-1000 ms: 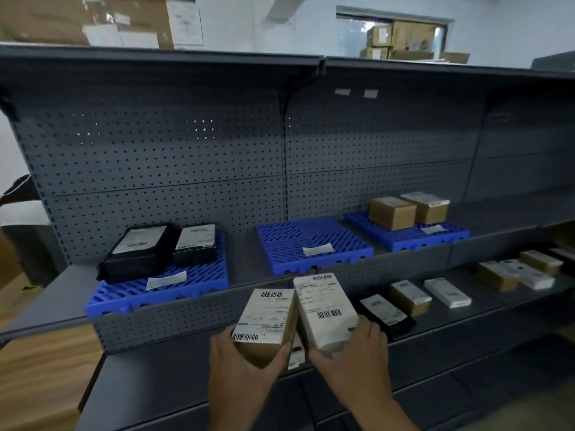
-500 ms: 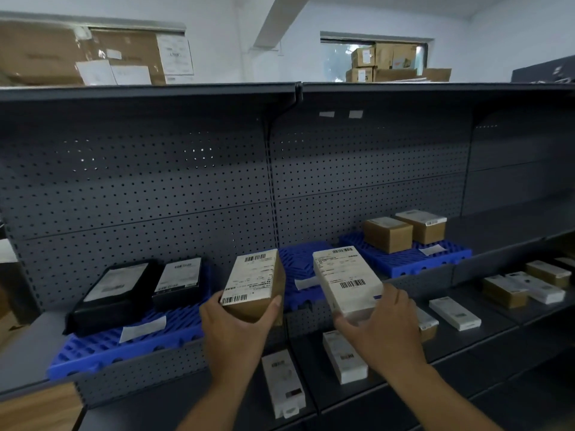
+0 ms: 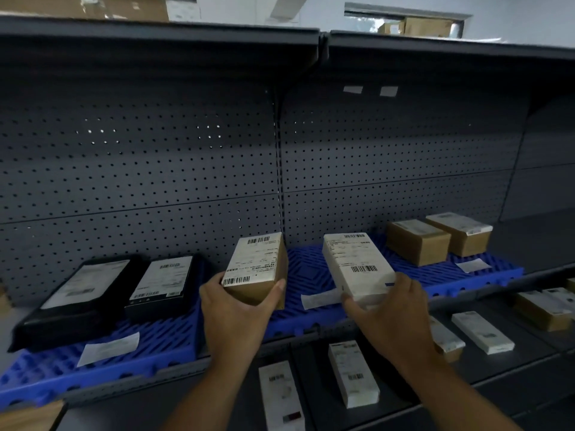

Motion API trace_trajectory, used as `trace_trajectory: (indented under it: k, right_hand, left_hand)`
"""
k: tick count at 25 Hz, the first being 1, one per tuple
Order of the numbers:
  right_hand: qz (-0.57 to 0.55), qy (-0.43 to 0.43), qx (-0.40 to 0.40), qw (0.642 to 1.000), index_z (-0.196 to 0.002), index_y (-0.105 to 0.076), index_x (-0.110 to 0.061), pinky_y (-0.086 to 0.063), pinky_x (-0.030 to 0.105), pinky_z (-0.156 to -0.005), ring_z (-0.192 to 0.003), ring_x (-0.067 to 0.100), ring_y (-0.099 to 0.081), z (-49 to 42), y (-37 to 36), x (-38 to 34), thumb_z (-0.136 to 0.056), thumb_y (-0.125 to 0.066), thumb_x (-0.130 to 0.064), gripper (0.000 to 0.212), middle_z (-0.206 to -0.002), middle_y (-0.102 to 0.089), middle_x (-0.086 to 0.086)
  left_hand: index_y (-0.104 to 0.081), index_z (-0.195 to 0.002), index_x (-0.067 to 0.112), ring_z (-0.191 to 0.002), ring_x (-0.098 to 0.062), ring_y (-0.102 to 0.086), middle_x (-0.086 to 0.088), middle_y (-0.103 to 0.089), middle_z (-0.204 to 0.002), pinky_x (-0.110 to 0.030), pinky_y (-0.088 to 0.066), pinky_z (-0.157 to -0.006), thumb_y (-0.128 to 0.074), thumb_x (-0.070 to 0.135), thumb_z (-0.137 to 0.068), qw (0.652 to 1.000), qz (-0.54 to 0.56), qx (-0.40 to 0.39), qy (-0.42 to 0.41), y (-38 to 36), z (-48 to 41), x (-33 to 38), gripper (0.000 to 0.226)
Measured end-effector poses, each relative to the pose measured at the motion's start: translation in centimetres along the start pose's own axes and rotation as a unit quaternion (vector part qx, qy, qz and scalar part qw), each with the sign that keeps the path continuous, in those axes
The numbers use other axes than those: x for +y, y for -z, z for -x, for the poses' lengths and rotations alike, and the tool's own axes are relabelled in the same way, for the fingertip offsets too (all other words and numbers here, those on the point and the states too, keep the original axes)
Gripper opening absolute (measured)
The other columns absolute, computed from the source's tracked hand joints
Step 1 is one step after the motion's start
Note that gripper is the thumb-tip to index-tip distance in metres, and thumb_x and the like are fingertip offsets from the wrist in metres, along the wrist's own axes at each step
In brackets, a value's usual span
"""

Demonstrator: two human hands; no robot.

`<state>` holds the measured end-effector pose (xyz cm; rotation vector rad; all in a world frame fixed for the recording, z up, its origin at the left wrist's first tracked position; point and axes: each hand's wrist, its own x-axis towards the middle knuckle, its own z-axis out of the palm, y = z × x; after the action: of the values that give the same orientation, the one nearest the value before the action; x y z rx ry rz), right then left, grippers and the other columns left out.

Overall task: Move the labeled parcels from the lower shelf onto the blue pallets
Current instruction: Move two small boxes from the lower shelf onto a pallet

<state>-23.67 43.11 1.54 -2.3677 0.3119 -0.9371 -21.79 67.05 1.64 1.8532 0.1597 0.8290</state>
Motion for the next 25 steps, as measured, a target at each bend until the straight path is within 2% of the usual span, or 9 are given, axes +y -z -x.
trace_trajectory:
  k: [7, 11, 14, 25]
  right_hand:
    - [-0.026, 0.014, -0.064, 0.998, -0.127, -0.042, -0.003, -0.048, 0.049, -0.094, -0.112, 0.034, -0.045, -7.9, -4.3, 2.4, -0.053, -0.078, -0.071, 0.107, -0.12, -0.049, 0.015]
    - [-0.022, 0.034, -0.094, 0.995, -0.122, -0.046, 0.001, -0.045, 0.045, -0.093, -0.109, 0.035, -0.046, -10.5, -6.5, 3.6, -0.056, -0.078, -0.07, 0.102, -0.118, -0.051, 0.018]
    - [-0.01, 0.044, -0.11, 0.993, -0.12, -0.048, 0.002, -0.044, 0.043, -0.091, -0.107, 0.034, -0.046, -10.7, -7.6, 3.8, -0.059, -0.076, -0.071, 0.099, -0.117, -0.052, 0.018]
    - [0.055, 0.044, -0.153, 0.986, -0.124, -0.046, 0.003, -0.044, 0.04, -0.093, -0.109, 0.034, -0.049, -9.9, -9.1, 2.1, -0.061, -0.067, -0.079, 0.106, -0.12, -0.052, 0.018]
  left_hand:
    - [-0.044, -0.128, 0.033, -0.107, -0.005, -0.053, 0.02, -0.038, -0.113, -0.021, -0.046, -0.074, -0.076, 0.093, -0.04, 0.998, -0.033, 0.061, 0.008, -3.8, -1.6, 1.0, 0.111]
    - [-0.046, -0.13, 0.028, -0.108, -0.007, -0.057, 0.018, -0.041, -0.115, -0.034, -0.059, -0.082, -0.078, 0.091, -0.041, 0.994, -0.062, 0.092, 0.019, -5.7, -1.3, 1.6, 0.113]
    - [-0.046, -0.131, 0.027, -0.111, -0.009, -0.057, 0.018, -0.04, -0.114, -0.042, -0.061, -0.087, -0.077, 0.091, -0.041, 0.991, -0.078, 0.109, 0.025, -6.7, -0.8, 2.2, 0.115]
    - [-0.043, -0.133, 0.024, -0.116, -0.012, -0.057, 0.015, -0.042, -0.118, -0.044, -0.06, -0.089, -0.079, 0.087, -0.044, 0.988, -0.098, 0.12, 0.028, -6.3, -0.4, 2.3, 0.115]
